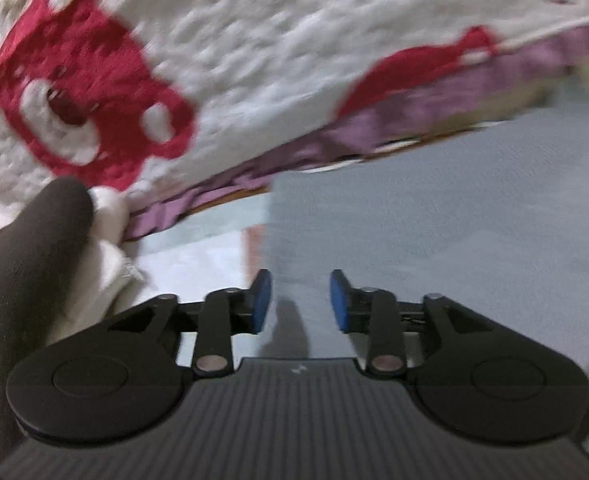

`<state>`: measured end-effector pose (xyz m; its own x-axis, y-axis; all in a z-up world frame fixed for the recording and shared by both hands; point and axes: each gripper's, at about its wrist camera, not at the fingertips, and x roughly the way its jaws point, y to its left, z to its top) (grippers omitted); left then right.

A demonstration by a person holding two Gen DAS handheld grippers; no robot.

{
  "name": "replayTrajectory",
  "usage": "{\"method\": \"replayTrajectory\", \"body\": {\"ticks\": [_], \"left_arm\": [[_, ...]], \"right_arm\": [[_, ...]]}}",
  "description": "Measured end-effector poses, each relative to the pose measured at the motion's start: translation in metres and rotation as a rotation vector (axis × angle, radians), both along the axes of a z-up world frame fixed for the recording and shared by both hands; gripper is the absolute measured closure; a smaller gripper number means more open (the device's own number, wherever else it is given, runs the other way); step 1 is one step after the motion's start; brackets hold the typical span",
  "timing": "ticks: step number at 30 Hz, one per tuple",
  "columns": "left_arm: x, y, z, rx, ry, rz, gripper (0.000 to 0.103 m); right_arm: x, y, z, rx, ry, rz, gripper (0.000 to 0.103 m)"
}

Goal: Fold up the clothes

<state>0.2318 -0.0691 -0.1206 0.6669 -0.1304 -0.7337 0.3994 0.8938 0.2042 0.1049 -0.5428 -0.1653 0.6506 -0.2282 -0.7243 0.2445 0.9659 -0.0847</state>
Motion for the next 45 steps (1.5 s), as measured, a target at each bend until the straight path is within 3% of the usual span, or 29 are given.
{"method": "replayTrajectory", "body": {"ticks": [4, 6, 9, 17, 19, 21, 24, 29, 33, 35, 37, 41, 45], "left_arm": [[-0.056, -0.014, 0.008, -0.104, 0.106, -0.209, 0.061], [-0.078, -0.019, 0.006, -0.154, 0.197, -0.269, 0.057], [-0.109, -0.034, 0.002, -0.139, 0.257, -0.370, 0.057], [-0.155, -0.129, 0.021, 0.012, 0.243, -0.736, 0.058], [-0.163, -0.162, 0.031, -0.023, 0.269, -0.892, 0.060], [-0.165, -0.192, 0.041, -0.059, 0.252, -0.976, 0.059], [-0.167, -0.241, 0.047, -0.064, 0.167, -0.948, 0.062], [-0.173, -0.306, 0.038, -0.204, 0.210, -0.861, 0.062], [-0.200, -0.344, 0.021, -0.362, 0.271, -0.826, 0.061], [-0.225, -0.348, 0.023, -0.451, 0.260, -0.895, 0.061], [-0.248, -0.351, 0.024, -0.440, 0.233, -0.902, 0.061], [-0.263, -0.352, 0.009, -0.430, 0.352, -0.827, 0.059], [-0.267, -0.354, -0.009, -0.386, 0.388, -0.753, 0.059]], "right_arm": [[-0.022, 0.000, 0.011, 0.215, -0.129, -0.085, 0.040], [-0.020, 0.018, 0.008, 0.282, -0.134, -0.050, 0.040], [-0.039, 0.020, 0.014, 0.258, -0.141, -0.025, 0.040], [-0.091, 0.022, 0.031, 0.182, -0.160, 0.037, 0.038], [-0.104, 0.023, 0.036, 0.163, -0.165, 0.052, 0.038], [-0.145, 0.007, 0.045, 0.128, -0.185, -0.030, 0.038], [-0.223, -0.026, 0.056, 0.113, -0.198, -0.226, 0.038], [-0.320, -0.088, 0.059, 0.005, -0.151, -0.555, 0.038], [-0.361, -0.134, 0.045, 0.153, -0.231, -0.737, 0.038], [-0.358, -0.145, 0.035, 0.188, -0.266, -0.730, 0.038], [-0.351, -0.156, 0.028, 0.214, -0.280, -0.724, 0.038], [-0.336, -0.159, 0.025, 0.271, -0.288, -0.710, 0.038], [-0.324, -0.141, 0.020, 0.279, -0.261, -0.634, 0.039]]}}
